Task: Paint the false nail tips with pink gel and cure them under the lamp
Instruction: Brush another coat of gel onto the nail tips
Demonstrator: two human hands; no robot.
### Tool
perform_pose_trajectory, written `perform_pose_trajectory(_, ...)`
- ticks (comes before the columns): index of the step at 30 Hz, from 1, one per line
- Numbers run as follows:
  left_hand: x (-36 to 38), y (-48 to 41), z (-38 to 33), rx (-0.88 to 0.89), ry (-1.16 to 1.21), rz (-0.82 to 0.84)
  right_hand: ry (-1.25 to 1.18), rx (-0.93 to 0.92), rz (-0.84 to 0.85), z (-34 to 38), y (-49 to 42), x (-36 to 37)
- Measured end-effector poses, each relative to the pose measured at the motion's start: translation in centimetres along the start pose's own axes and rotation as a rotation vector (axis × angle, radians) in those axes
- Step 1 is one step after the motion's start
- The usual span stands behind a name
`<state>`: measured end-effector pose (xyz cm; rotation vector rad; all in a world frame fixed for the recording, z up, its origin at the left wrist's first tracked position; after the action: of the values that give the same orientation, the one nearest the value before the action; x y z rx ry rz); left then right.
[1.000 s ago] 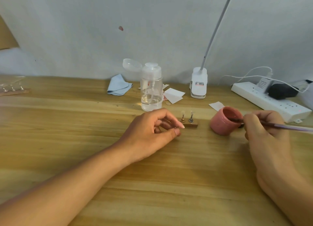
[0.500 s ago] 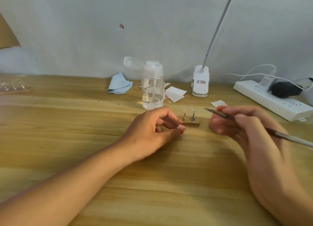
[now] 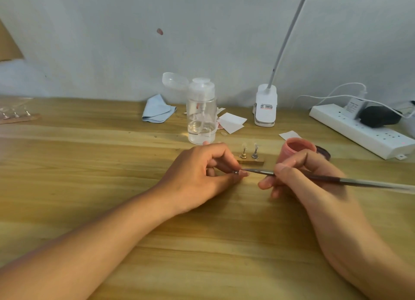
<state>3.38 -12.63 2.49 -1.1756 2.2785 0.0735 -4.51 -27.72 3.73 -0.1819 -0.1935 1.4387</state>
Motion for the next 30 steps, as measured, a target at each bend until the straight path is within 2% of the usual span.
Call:
perform_pose_trajectory(9, -0.04, 0.02, 0.0, 0.005, -0.016, -0.002, -0.001, -0.009, -0.018, -0.05, 0.06, -0.24)
perform_pose_trajectory(30, 0.02, 0.02, 0.0, 0.007, -0.018, 0.013, 0.02, -0.056, 0.072, 0.29, 0.08, 0.59)
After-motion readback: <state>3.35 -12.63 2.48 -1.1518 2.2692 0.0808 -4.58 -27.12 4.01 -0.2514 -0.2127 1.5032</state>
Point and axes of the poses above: each hand's wrist, its own y-axis away from the middle knuckle, its own x-axis out of the palm, z = x × y, the point moved 9 cm from there along -y, towards the middle knuckle, and after that the axes turned 9 degrees about z, right-handed, at the moved point
